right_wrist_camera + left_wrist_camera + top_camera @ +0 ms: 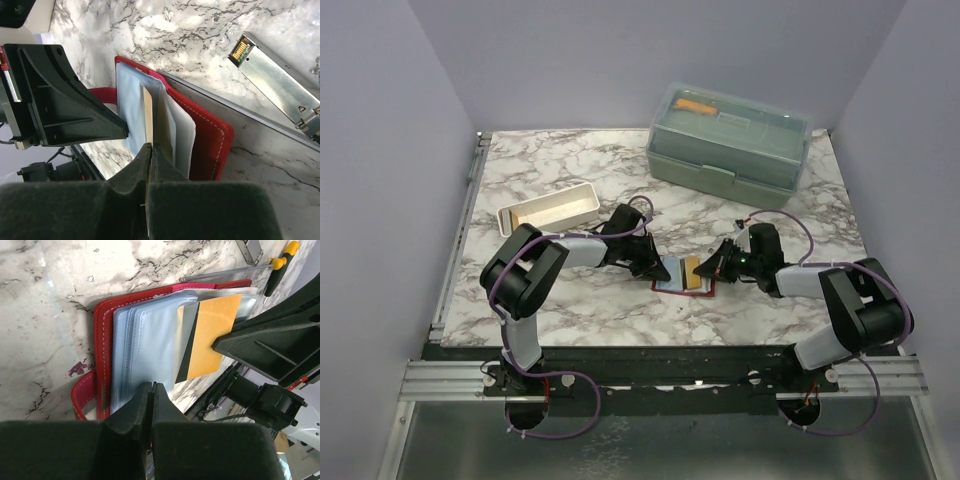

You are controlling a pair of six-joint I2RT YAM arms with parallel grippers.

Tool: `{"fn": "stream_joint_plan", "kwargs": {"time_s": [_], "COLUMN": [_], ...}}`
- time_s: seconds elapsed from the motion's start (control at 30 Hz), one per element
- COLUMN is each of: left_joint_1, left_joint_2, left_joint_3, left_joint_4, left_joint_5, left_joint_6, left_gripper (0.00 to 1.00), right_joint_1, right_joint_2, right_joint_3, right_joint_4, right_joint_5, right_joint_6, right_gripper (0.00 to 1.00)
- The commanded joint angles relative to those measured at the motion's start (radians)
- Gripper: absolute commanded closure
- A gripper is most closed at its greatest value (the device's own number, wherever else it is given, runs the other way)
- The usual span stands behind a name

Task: Put the credit cards into the card holder
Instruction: Insert the credit card into the card holder.

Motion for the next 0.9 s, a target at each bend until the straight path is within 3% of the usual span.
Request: {"fn": "stream_joint_plan", "kwargs": {"time_s": [0.0,0.23,0.5,0.7,0.87], "left_joint_1": [0.004,0.004,0.027,0.028,0.027], "left_joint_2": [0.029,0.014,-0.088,-0.022,-0.021], "left_joint_3": [-0.016,-0.021,-0.055,-0.081,-0.112], "left_joint_4": [-0.043,-0.043,-0.075,-0.072,-0.027], "left_joint_5": [-0.059,-0.044,-0.095,-0.094,-0.073], "left_joint_6": [0.031,0.030,0.048,0.046,0.022], "left_gripper": [1.00,0.99,0.82,0.91,0.92], "right_joint_1": [-0.002,-0.002,-0.004,-0.004,-0.004], "right_joint_2": [0.045,0.051,0.048,0.056,0.079], "right_joint_3": [-0.044,-0.067,-0.083,-0.114,-0.143], "right_joint_4": [0.142,0.172,0.183,0.255,0.342], "right_joint_5": [-0.054,-0.013,0.032,0.036,0.042], "right_joint_6": [0.073,0.129,0.154,0.211,0.220], "right_gripper": [1.00,1.00,1.00,1.00,1.00]}}
